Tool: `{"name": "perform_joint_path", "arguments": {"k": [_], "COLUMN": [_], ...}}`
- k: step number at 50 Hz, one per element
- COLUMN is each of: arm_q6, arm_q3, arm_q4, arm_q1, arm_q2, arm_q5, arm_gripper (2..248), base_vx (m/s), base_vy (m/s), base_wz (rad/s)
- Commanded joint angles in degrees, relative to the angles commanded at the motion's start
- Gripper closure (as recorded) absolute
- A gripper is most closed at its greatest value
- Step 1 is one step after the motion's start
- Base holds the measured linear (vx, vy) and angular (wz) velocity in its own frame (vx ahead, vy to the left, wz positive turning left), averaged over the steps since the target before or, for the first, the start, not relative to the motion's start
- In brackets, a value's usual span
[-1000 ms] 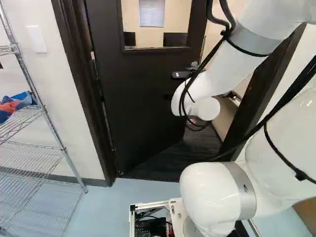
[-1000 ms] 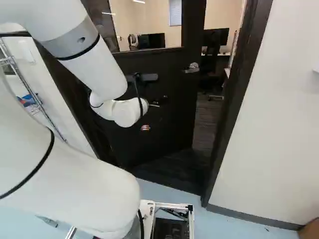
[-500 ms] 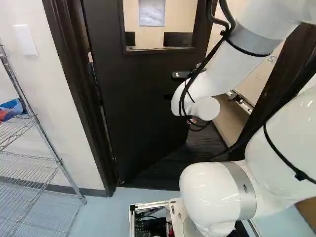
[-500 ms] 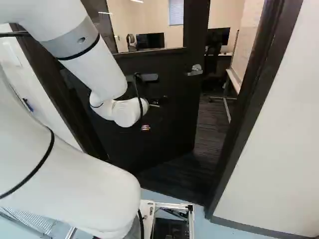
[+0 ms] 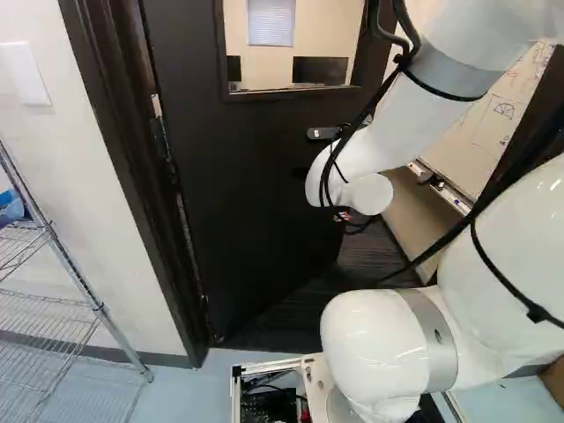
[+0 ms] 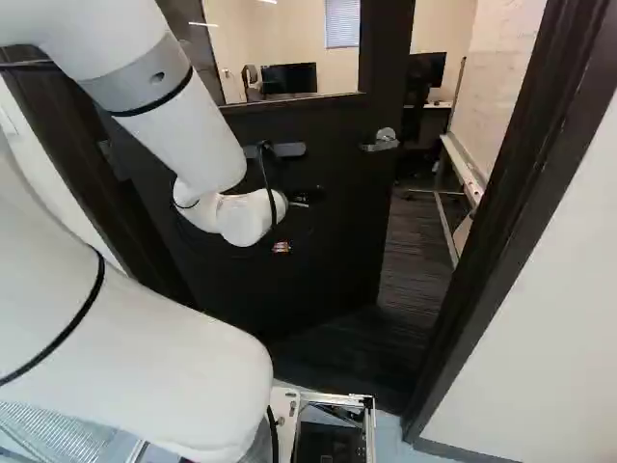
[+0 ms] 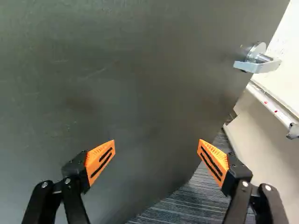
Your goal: Open the door and move inside
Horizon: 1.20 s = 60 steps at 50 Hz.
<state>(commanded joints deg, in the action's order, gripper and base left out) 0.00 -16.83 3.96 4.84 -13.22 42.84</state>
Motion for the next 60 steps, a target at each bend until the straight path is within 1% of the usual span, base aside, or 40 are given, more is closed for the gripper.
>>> {"name": "perform_joint_path", "arguments": {"k": [10, 24, 29, 35, 47, 60], "arm_q6": [0.0, 0.0, 0.0, 0.0, 0.0, 0.0], "arm_q3": [-0.71, -0.85, -0.85, -0.85, -0.98, -2.41], "arm_q4": [0.0, 0.0, -0.54, -2.47, -7.93, -14.09], "arm_q1": [-0.23, -0.26, -0.26, -0.26, -0.42, -1.56], "arm_q2": [0.81, 0.96, 0.96, 0.96, 1.11, 2.71], "arm_q5": [0.0, 0.0, 0.0, 0.0, 0.0, 0.0], "arm_gripper": [3, 3, 3, 3, 3, 3], "base_vx": [0.045, -0.004, 0.0, 0.0, 0.0, 0.0], "base_vy": [0.015, 0.0, 0.0, 0.0, 0.0, 0.0], "base_wz": [-0.006, 0.002, 0.0, 0.0, 0.0, 0.0]}}
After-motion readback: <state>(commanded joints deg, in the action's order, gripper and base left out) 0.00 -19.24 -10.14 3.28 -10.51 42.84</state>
